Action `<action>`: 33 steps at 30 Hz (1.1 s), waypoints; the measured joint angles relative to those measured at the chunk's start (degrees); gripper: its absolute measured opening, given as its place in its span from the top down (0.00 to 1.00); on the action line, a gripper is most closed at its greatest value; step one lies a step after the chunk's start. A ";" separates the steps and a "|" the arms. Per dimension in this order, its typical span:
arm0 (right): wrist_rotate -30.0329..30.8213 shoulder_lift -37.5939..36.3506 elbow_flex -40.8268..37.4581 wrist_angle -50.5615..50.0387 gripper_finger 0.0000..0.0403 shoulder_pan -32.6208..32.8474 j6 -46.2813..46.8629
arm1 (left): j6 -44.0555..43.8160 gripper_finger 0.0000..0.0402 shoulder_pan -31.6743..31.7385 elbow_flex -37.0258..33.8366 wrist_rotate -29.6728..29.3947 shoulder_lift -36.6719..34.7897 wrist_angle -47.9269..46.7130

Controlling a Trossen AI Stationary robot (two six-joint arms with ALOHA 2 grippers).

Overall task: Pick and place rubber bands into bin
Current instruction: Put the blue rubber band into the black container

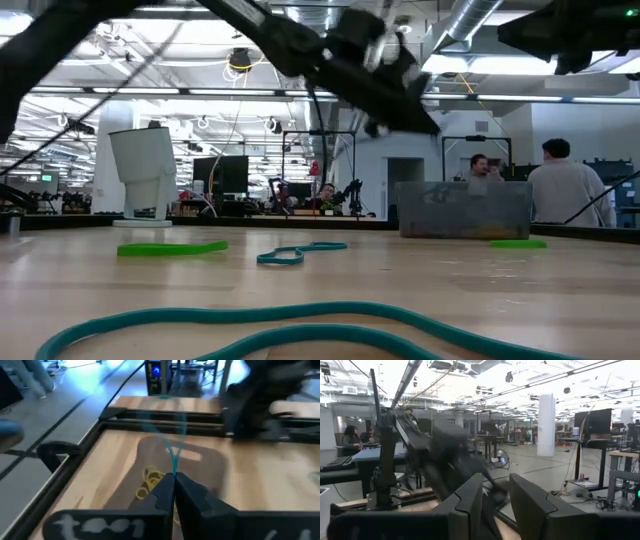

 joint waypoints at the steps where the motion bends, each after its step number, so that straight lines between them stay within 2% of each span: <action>1: 0.00 0.02 0.00 -0.04 0.77 0.02 -0.32 | -0.04 1.00 0.26 2.68 -0.02 2.65 -0.20; 6: -0.01 0.02 0.00 -0.53 0.77 0.04 -0.42 | -0.90 1.00 0.89 13.46 -0.16 12.17 -1.86; 9: 0.03 0.01 0.00 -1.90 0.77 0.09 -0.42 | -2.45 1.00 1.01 16.85 0.29 16.13 -4.21; 14: 0.05 0.02 0.00 -4.40 0.77 0.10 -0.29 | -1.46 1.00 0.99 17.94 0.44 17.40 -4.75; 17: 0.02 0.02 0.00 -5.88 0.77 0.13 2.29 | -0.15 1.00 0.99 17.98 -1.01 17.27 -5.37; 25: -0.01 0.02 0.00 -9.94 0.77 0.13 8.80 | 0.15 1.00 1.58 17.95 -0.43 17.29 -6.71; 33: -0.02 0.02 0.00 -11.93 0.77 0.13 10.78 | 0.17 1.00 1.49 17.95 -0.04 17.29 -6.97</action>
